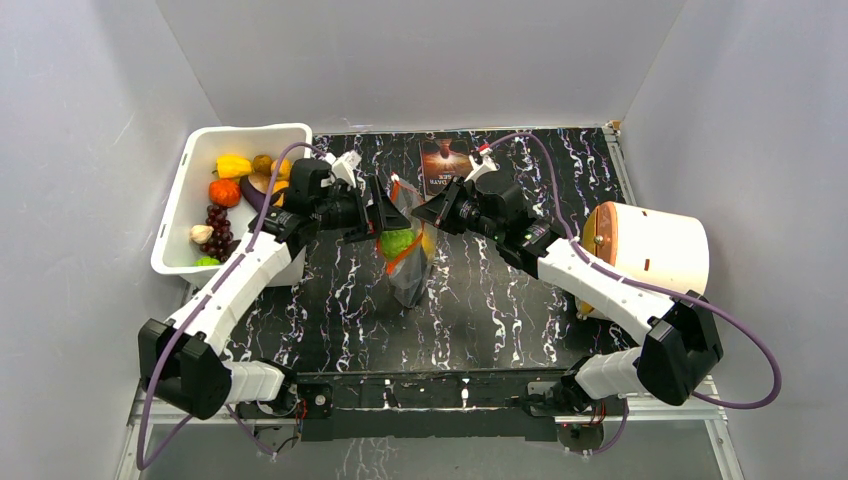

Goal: Place the food in the zip-top bag and seal the zipper
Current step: Place the fake fruit in the zipper food storage bag.

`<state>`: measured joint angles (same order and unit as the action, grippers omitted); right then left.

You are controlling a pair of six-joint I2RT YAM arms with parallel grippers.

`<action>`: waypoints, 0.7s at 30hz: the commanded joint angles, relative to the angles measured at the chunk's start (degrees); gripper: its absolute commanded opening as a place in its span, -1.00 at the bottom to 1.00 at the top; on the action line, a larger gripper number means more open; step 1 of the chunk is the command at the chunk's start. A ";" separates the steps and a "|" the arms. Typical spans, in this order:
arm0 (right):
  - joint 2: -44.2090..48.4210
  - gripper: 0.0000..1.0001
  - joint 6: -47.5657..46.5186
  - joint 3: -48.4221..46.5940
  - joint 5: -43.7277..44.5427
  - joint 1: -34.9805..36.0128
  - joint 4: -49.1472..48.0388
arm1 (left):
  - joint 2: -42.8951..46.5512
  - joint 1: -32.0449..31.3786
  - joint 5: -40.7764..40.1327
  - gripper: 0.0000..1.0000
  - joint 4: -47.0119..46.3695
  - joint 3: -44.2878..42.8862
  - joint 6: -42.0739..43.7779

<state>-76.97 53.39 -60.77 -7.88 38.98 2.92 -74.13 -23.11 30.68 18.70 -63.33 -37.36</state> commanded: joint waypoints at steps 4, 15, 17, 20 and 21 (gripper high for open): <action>1.73 -1.00 -2.43 -4.00 1.18 0.16 -1.65 | 3.22 -0.26 -5.67 0.80 8.26 -6.75 5.42; 1.98 -1.00 -2.87 -4.01 0.67 0.14 -1.28 | 3.02 -0.26 -16.89 0.28 12.24 -6.22 10.44; 2.06 -1.00 -2.89 -3.79 0.61 0.14 -1.29 | 1.72 -0.27 -13.81 0.09 10.33 -5.07 9.25; 2.30 -1.00 -2.91 -3.74 0.50 0.17 -1.38 | 0.43 -0.27 -11.46 -0.10 9.24 -3.98 7.88; 2.34 -1.00 -2.90 -3.82 0.62 0.13 -1.42 | 0.33 -0.27 -11.64 -0.11 9.39 -3.87 7.65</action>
<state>-76.95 51.13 -61.41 -7.46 38.98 4.12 -72.82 -23.11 15.94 28.88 -68.69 -28.62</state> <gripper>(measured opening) 0.009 0.464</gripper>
